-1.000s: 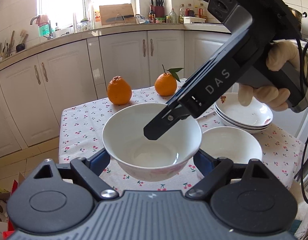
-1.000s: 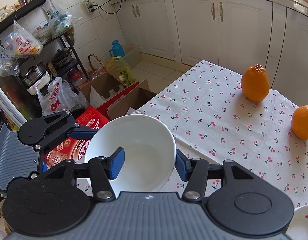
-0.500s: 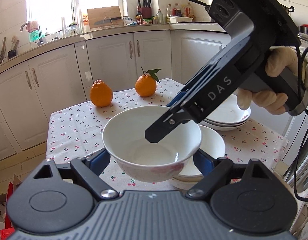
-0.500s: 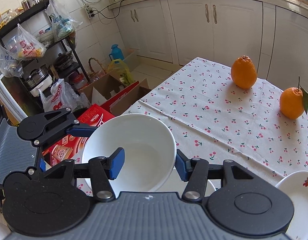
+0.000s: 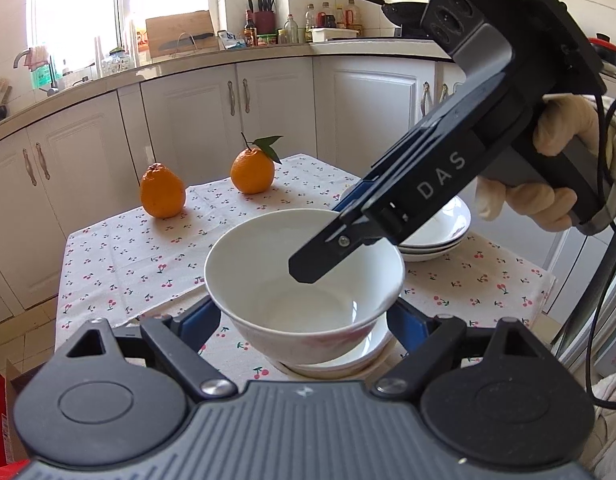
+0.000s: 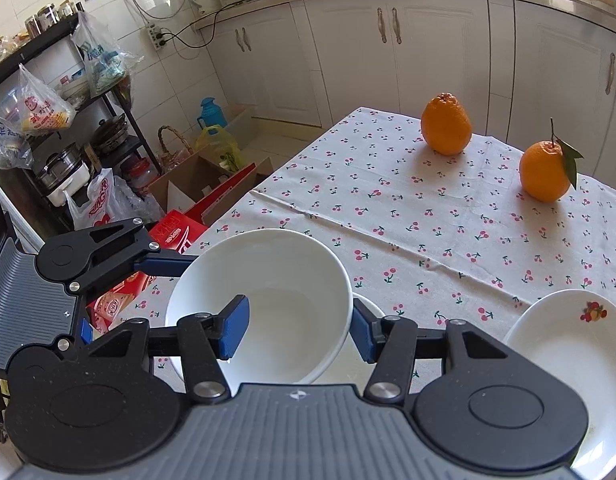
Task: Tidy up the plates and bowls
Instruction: 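Carry the held bowl with the right gripper and lower it into the nested bowls, then open the right gripper to release the bowl onto the stack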
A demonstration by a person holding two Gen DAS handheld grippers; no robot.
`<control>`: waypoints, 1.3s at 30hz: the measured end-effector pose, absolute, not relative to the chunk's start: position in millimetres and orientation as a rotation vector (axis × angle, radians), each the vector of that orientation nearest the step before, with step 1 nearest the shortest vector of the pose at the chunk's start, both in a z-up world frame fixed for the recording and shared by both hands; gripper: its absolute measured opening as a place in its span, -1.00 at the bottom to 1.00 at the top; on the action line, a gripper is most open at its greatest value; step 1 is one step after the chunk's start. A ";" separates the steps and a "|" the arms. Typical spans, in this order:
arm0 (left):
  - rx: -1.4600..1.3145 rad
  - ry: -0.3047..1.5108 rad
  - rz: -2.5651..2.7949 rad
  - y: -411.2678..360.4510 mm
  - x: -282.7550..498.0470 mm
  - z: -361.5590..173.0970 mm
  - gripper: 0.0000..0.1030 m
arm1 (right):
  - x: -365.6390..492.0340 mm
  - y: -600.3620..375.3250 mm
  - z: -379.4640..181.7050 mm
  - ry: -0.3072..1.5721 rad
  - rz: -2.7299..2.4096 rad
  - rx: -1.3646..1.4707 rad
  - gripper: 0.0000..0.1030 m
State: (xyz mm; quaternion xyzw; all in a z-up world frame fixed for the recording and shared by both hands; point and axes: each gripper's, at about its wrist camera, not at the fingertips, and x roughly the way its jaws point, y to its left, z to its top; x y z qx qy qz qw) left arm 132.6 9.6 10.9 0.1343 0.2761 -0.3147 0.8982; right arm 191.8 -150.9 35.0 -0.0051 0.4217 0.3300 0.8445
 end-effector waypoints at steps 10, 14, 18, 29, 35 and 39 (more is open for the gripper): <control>0.281 0.612 -0.672 -3.3 141.0 -0.5 0.74 | 195.8 -163.0 24.9 0.903 0.665 -0.005 0.16; 0.276 0.622 -0.679 -5.2 143.1 -2.3 0.74 | 196.4 -165.6 22.3 0.908 0.659 -0.001 0.16; 0.275 0.629 -0.680 -5.8 143.5 -3.6 0.74 | 195.9 -165.2 20.2 0.909 0.656 -0.013 0.16; 0.244 0.646 -0.693 -4.6 146.5 -7.3 0.76 | 193.7 -157.4 12.3 0.911 0.636 -0.076 0.19; 0.202 0.670 -0.701 -1.1 151.2 -10.2 0.79 | 193.5 -155.5 10.7 0.905 0.638 -0.100 0.26; 0.227 0.648 -0.691 -2.0 148.4 -9.2 0.84 | 192.4 -156.4 10.1 0.896 0.631 -0.108 0.45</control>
